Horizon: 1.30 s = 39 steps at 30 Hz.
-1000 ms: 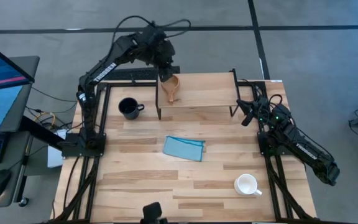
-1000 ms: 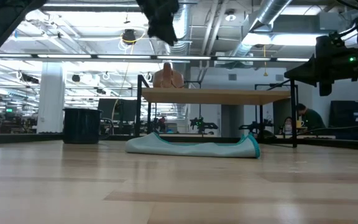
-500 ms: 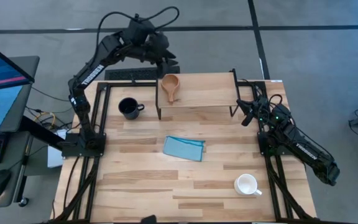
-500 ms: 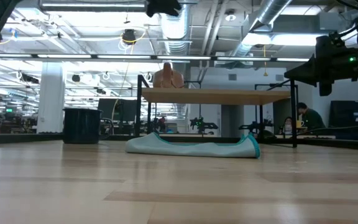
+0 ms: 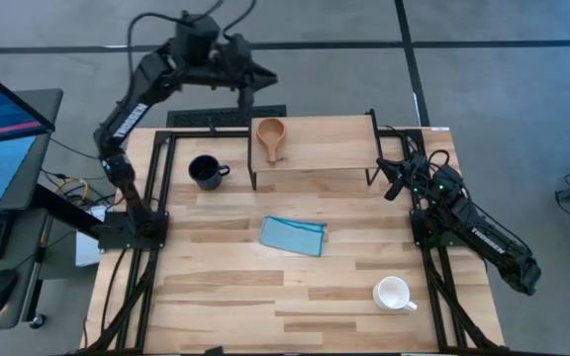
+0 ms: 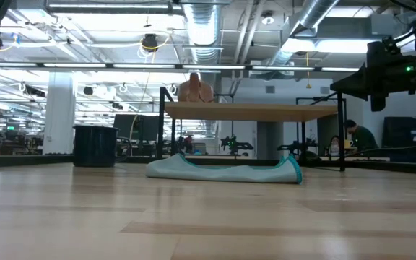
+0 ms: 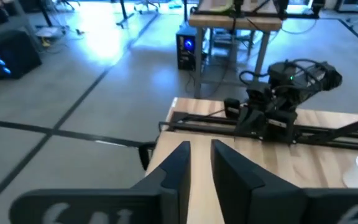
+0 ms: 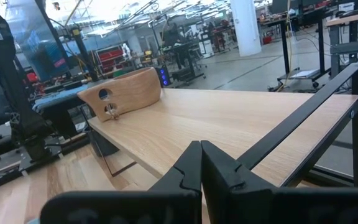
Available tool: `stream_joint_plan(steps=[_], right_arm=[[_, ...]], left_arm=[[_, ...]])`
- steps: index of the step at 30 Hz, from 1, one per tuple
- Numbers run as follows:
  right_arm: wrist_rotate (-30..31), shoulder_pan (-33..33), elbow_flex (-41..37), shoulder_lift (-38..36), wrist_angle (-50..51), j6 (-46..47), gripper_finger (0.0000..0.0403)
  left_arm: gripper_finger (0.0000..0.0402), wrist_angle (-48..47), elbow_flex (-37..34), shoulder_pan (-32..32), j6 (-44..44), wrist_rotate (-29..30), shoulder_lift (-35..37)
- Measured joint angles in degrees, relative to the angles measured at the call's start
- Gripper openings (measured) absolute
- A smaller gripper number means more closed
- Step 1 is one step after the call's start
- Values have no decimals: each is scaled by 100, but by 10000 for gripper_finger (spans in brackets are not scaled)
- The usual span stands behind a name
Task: Stack small to large cups/mugs on shelf
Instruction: Put the dark blue mug on the shelf
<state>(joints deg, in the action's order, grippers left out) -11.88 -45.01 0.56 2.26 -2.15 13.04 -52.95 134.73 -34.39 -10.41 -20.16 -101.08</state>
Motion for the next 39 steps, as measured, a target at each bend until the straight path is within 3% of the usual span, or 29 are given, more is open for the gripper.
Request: stream_joint_plan(steps=[4,8,20,25,31,39], right_arm=[[0,0,0,0,0,2,26],[0,-2,0,0,0,-1,26],[0,-2,0,0,0,4,26],[0,-2,-2,0,-1,4,26],[-1,-2,-2,0,-1,7,26],[-4,-2,-6,0,4,61,26]], left_arm=[[32,-119,-211,-96,6,0,387],[21,161,-1107,-161,22,3,1111],[16,3819,-6668,-173,727,727,4473],[16,4883,-8412,-171,1186,955,5773],[16,4955,-9505,-173,1526,1618,6895],[16,4658,-10325,-169,1800,1652,7841]])
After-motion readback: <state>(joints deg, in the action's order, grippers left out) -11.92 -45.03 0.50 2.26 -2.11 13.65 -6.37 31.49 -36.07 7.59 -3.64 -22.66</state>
